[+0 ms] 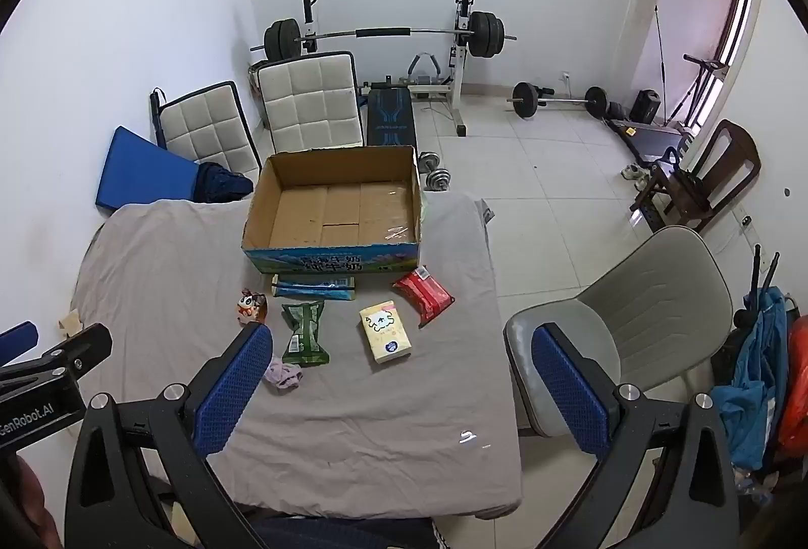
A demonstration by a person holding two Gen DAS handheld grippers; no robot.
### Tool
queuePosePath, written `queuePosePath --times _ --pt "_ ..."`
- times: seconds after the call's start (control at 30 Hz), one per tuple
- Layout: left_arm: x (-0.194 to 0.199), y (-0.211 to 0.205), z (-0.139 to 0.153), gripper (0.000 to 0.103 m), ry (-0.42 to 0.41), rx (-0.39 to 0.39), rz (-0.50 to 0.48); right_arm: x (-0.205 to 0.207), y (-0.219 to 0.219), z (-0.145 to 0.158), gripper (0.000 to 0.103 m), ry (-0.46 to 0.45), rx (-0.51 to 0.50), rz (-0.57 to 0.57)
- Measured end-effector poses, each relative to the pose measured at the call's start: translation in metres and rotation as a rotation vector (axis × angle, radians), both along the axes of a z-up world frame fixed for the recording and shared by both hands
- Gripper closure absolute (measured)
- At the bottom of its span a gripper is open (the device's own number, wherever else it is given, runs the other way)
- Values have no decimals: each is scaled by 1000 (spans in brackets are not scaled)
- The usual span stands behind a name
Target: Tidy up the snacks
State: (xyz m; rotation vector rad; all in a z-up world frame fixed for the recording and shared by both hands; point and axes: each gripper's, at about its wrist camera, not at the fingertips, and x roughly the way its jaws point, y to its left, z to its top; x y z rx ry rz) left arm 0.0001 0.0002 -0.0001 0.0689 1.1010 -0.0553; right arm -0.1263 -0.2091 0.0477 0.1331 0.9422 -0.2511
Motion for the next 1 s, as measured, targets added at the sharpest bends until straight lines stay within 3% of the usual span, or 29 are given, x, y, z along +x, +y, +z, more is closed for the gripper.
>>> queuePosePath --times 1.0 --pt "2 -2 6 0 -11 0 -2 -2 0 1 0 -1 -14 -8"
